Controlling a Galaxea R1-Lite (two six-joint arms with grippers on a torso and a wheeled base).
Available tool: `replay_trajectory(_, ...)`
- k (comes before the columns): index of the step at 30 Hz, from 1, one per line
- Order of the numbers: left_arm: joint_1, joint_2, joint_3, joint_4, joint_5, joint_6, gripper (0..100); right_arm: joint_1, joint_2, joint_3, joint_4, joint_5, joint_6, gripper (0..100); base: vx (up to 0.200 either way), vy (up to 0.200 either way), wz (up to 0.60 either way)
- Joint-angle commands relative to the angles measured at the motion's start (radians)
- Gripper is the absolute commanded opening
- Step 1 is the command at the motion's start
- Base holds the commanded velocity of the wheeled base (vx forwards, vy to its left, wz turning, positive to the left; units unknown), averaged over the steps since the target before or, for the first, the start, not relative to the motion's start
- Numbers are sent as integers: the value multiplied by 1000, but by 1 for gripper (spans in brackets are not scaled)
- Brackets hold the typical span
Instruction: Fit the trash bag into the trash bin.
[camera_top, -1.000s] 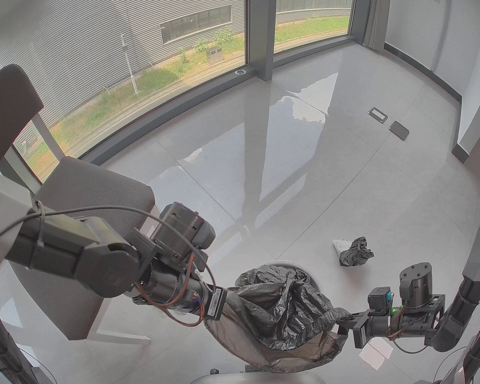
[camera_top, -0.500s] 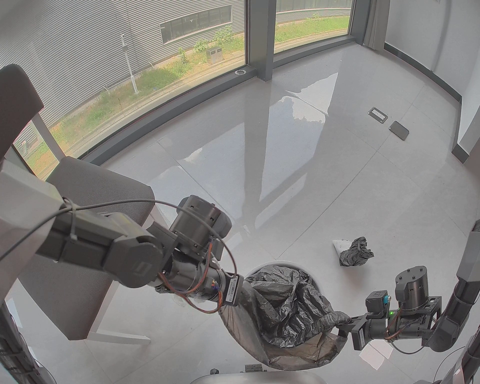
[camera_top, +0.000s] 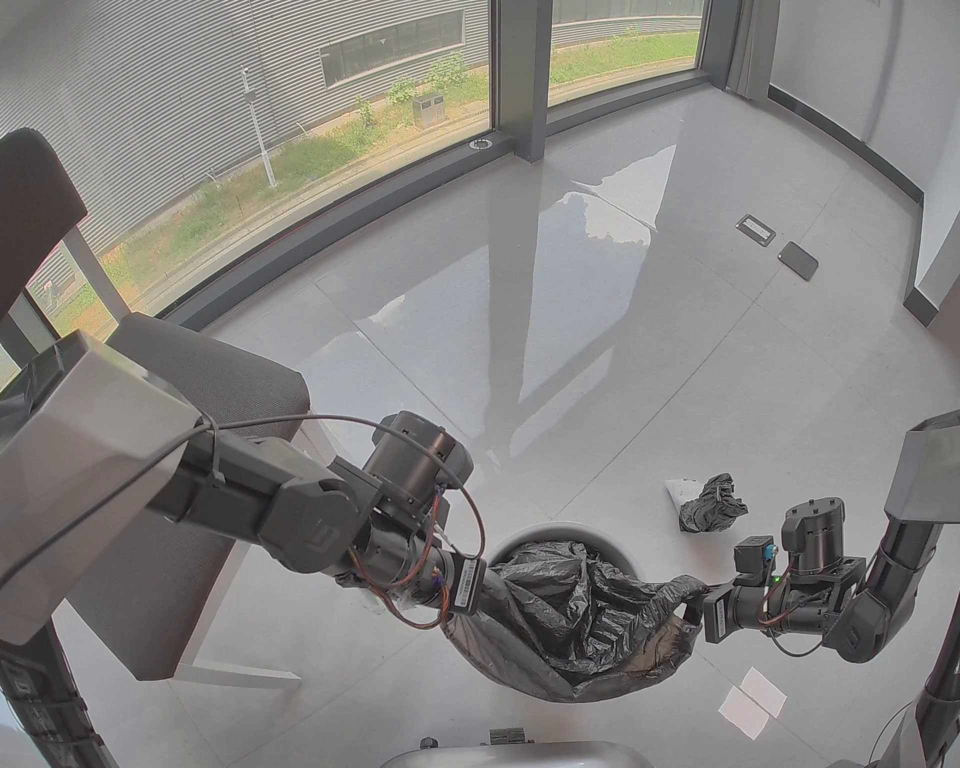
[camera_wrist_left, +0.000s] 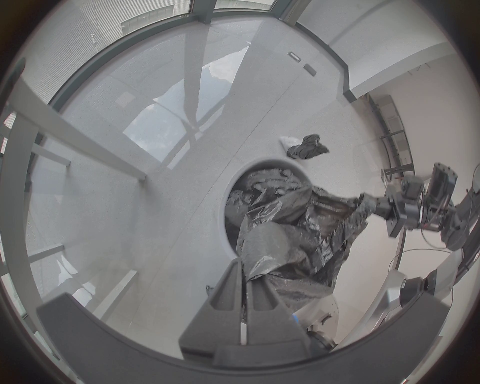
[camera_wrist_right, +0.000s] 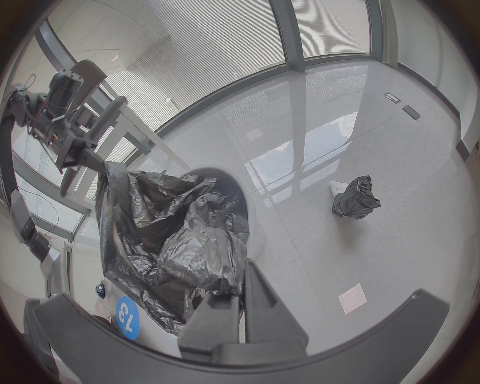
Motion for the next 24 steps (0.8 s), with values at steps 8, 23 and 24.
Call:
replay_trajectory(8, 79, -60, 32, -3, -3, 3, 0, 44, 74, -65, 5, 1, 2, 0, 0, 0, 0)
replay_trajectory(23, 28, 76, -189, -9, 0, -72, 0, -70, -47, -1, 14, 1, -1, 0, 0, 0, 0)
replay_trajectory(24, 28, 72, -184, -11, 1, -77, 0, -70, -46, -2, 14, 1, -1, 0, 0, 0, 0)
